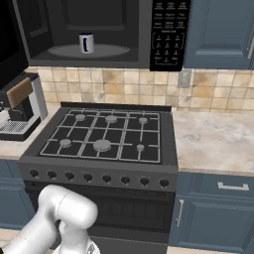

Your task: Pick the mug from the counter and place it inside the microwave. Then close the microwave.

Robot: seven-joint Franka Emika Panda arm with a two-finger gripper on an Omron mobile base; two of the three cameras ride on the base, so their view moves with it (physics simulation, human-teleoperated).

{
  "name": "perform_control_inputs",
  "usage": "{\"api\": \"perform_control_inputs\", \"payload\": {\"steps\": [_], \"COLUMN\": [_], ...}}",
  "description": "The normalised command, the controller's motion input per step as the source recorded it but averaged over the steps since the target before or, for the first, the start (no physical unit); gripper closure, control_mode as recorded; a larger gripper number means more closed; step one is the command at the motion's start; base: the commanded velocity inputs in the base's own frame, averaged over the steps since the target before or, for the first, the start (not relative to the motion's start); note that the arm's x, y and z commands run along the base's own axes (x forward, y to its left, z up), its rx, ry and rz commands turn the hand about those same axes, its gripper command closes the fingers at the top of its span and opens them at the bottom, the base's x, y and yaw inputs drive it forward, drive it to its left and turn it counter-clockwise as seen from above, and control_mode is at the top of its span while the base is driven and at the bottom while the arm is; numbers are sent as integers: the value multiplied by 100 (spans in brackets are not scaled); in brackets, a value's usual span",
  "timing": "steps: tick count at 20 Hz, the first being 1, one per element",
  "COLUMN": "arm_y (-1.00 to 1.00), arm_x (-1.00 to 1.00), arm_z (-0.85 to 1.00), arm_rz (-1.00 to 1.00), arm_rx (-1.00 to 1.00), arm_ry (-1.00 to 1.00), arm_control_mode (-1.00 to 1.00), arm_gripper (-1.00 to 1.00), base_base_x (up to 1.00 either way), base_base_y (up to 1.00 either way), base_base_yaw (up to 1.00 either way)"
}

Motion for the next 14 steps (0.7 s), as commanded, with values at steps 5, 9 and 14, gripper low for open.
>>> {"api": "perform_control_inputs", "payload": {"steps": [5,9,14], "arm_y": [53,57,52], "arm_x": [38,34,37], "arm_z": [-4,-8,-3], "arm_rz": [-15,-13,-11], "arm_rx": [0,0,0], "arm_ry": [-1,-5,-12], "arm_control_mode": [-100,-100,-100], "arm_gripper": [-100,-100,-100], "base_base_x": [0,0,0], "base_base_y": [0,0,0], "base_base_yaw": [0,0,0]}}
